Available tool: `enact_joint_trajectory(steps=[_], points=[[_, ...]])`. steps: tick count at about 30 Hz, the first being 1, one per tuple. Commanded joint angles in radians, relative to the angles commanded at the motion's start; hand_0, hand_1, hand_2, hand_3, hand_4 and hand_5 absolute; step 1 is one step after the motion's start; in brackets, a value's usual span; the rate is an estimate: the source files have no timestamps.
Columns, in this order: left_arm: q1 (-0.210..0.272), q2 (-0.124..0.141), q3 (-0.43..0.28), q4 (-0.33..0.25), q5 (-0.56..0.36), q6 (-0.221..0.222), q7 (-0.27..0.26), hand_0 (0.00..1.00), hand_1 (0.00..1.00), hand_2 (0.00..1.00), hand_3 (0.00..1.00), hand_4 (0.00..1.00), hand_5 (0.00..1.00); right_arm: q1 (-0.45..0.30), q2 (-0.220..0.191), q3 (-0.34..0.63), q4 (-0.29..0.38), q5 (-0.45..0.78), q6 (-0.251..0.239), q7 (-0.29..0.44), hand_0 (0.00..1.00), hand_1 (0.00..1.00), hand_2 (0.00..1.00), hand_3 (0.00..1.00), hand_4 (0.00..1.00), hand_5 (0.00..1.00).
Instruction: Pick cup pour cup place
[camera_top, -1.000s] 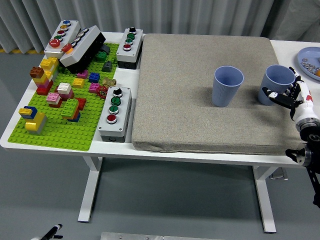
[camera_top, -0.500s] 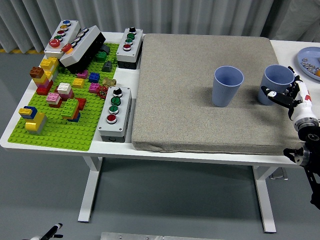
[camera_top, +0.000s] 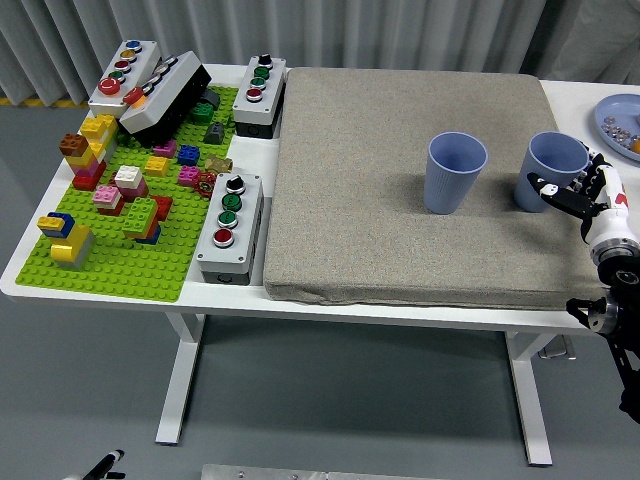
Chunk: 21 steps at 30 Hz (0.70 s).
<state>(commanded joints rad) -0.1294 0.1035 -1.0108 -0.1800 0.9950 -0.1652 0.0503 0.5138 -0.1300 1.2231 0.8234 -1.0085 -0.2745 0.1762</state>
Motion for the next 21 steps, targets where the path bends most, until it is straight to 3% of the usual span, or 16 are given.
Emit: enact_joint_trajectory(steps=[11, 21], points=[[0.003, 0.001, -0.001, 0.0, 0.0, 0.0, -0.001, 0.867, 0.834, 0.903, 0.798, 0.644, 0.998, 0.001, -0.004, 0.004, 0.021, -0.012, -0.004, -0.008, 0.795, 0.669, 0.58, 0.684, 0.797, 0.138], [0.003, 0.003, -0.01, 0.0, 0.001, 0.001, 0.0, 0.867, 0.833, 0.902, 0.798, 0.644, 0.998, 0.023, -0.029, -0.008, 0.118, -0.148, -0.041, -0.062, 0.795, 0.67, 0.584, 0.684, 0.794, 0.145]])
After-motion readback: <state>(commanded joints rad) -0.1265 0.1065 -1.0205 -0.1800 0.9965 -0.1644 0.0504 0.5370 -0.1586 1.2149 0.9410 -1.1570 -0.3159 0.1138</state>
